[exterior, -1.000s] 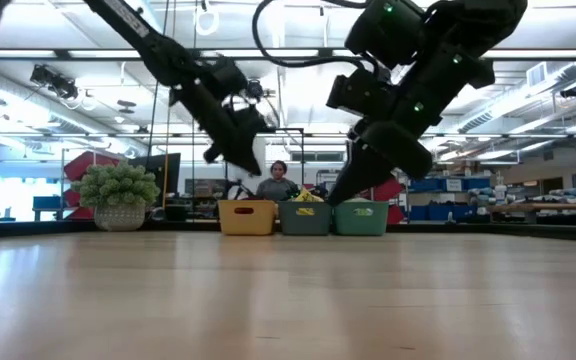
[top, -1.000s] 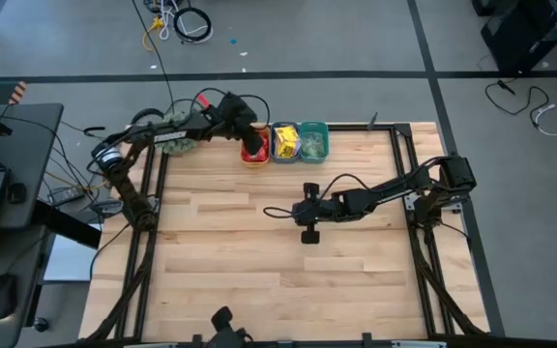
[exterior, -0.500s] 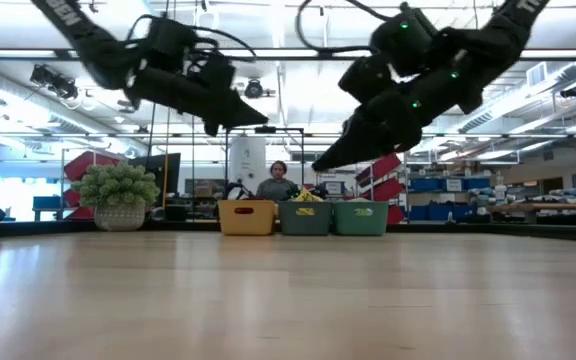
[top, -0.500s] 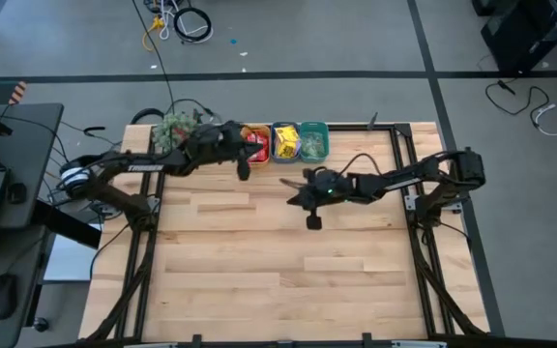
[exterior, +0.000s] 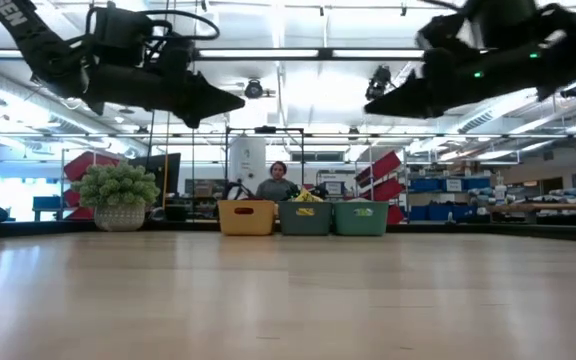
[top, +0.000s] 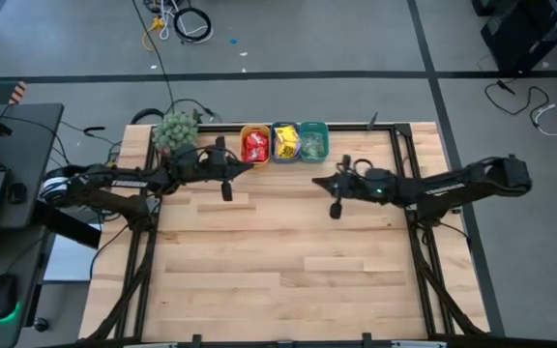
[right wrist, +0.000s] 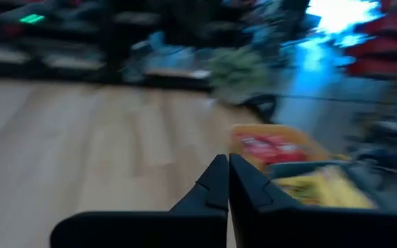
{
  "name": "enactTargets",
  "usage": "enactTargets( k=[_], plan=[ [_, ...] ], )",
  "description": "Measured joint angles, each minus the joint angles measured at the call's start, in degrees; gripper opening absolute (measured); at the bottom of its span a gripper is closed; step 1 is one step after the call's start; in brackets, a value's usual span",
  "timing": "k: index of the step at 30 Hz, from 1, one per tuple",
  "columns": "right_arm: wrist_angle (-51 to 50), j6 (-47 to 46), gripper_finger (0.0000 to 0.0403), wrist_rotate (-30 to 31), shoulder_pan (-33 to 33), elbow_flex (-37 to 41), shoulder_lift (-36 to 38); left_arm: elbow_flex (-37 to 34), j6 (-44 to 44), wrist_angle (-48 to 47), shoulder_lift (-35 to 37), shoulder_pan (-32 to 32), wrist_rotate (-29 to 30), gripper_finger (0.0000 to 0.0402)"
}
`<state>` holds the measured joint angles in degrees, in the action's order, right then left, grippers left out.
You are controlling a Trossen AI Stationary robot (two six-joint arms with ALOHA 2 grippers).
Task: Sort candy
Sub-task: Return to Home Position
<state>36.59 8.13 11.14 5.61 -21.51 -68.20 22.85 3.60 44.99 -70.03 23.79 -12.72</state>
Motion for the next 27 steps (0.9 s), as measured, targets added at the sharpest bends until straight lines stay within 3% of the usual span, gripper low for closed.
enactTargets(
  k=[3,6,8,15,22,27],
  plan=[
    [2.78,-0.41,0.0000,8.29,-2.97,3.96,3.94,-0.84,0.51,1.03,0.44,-1.04,0.21,0.0001],
    [2.74,-0.71,0.0000,10.03,-4.75,7.38,7.17,-1.75,0.60,2.27,0.74,-1.48,0.72,0.0001],
    [2.81,-1.47,0.0000,7.82,-5.10,9.58,9.12,-2.14,0.55,2.64,0.91,-1.60,0.86,0.0001],
    [2.70,-3.71,0.0000,-8.79,-1.18,15.60,16.50,-2.64,0.40,1.90,1.32,-2.08,0.55,0.0001],
    [2.40,-3.50,0.0000,-9.67,3.29,18.47,21.57,-2.62,0.45,1.86,1.32,-2.20,0.55,0.0001],
    [2.29,-3.13,0.0000,-9.72,3.08,21.23,26.69,-2.62,0.43,1.77,1.32,-2.23,0.37,0.0001]
  ],
)
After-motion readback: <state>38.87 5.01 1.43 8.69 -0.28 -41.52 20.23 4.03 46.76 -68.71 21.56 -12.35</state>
